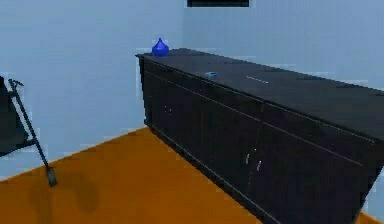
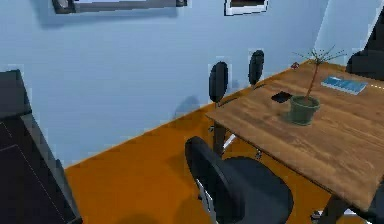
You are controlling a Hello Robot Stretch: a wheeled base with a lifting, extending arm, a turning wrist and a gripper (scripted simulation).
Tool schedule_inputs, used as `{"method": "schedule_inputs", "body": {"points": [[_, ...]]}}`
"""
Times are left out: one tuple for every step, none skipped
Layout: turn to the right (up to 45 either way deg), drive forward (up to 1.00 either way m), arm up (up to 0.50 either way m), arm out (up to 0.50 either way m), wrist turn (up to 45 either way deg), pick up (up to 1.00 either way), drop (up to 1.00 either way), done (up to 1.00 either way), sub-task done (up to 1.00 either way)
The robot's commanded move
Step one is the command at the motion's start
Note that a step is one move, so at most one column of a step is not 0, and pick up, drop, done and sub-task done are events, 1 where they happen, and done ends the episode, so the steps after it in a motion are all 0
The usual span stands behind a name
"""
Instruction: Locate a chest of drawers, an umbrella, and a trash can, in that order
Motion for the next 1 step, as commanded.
{"method": "schedule_inputs", "body": {"points": [[45.0, 0.0, 0.0, 0.0, 0.0, 0.0, 0.0, 0.0, 0.0]]}}
